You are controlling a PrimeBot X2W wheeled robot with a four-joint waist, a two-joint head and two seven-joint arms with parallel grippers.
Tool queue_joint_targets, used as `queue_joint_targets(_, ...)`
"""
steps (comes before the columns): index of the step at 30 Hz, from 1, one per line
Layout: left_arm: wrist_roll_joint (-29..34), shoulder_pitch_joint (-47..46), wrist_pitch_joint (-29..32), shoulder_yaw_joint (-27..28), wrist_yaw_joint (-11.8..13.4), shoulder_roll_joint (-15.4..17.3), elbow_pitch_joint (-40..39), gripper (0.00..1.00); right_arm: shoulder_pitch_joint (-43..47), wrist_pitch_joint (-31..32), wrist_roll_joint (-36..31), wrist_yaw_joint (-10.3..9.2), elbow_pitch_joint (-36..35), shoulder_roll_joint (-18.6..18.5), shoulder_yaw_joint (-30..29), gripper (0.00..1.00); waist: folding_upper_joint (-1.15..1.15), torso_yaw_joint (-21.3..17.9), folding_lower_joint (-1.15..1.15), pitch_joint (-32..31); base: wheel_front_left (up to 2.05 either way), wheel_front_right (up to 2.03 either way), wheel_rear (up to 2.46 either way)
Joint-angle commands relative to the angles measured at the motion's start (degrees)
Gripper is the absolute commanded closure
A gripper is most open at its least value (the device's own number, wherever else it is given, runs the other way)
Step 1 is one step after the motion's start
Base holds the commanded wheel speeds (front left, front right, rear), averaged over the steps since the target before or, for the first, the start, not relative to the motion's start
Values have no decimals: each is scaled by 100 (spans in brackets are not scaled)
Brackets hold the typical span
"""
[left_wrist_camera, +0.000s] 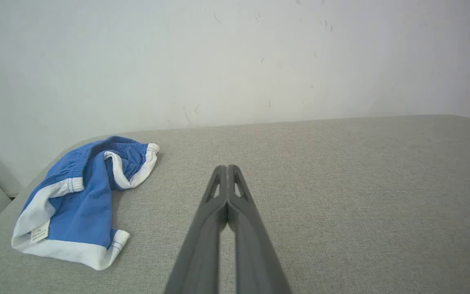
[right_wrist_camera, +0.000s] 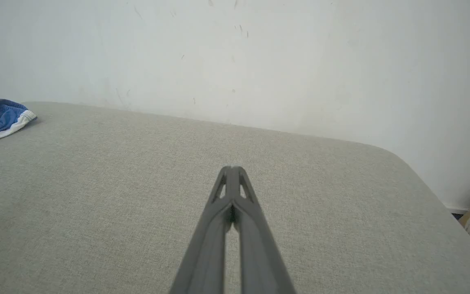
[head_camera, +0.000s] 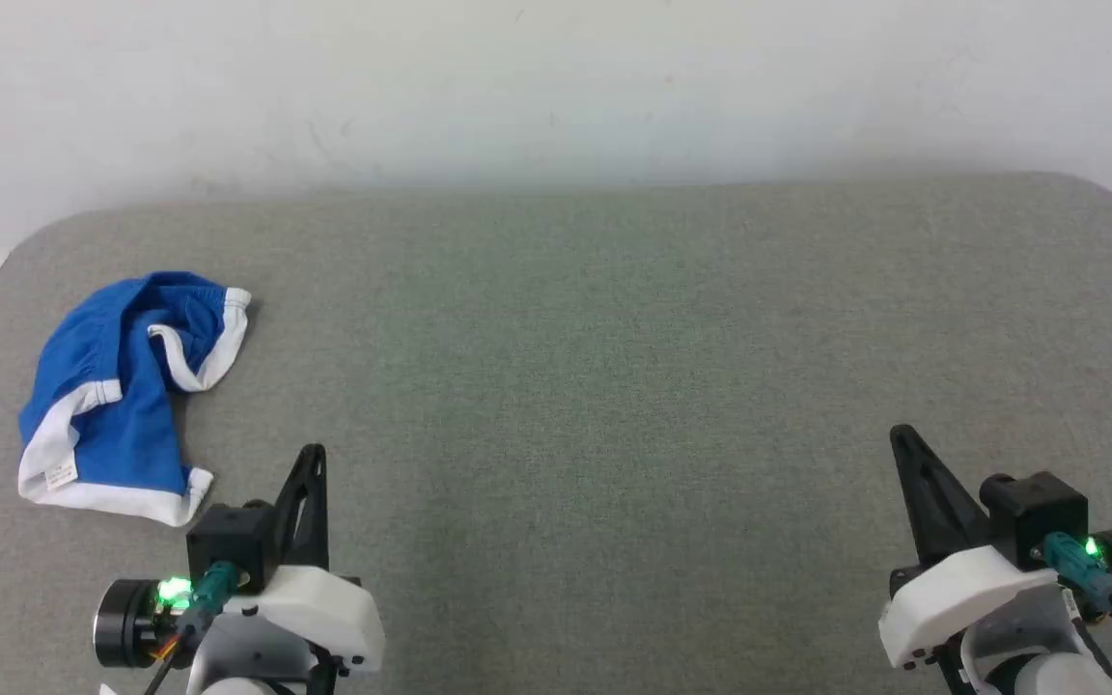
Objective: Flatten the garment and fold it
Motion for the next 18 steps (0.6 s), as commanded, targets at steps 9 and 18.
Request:
queue_joint_targets(9, 37, -57, 2, 25, -9, -18, 12, 100, -84, -39, -27, -12, 5, 18, -1, 100, 0, 0, 0, 0, 0, 0, 0)
queue_joint_targets(18, 37, -57, 2, 25, -9, -18, 12, 100, -84, -39, -27, -12, 5, 18, -1, 100, 0, 0, 0, 0, 0, 0, 0)
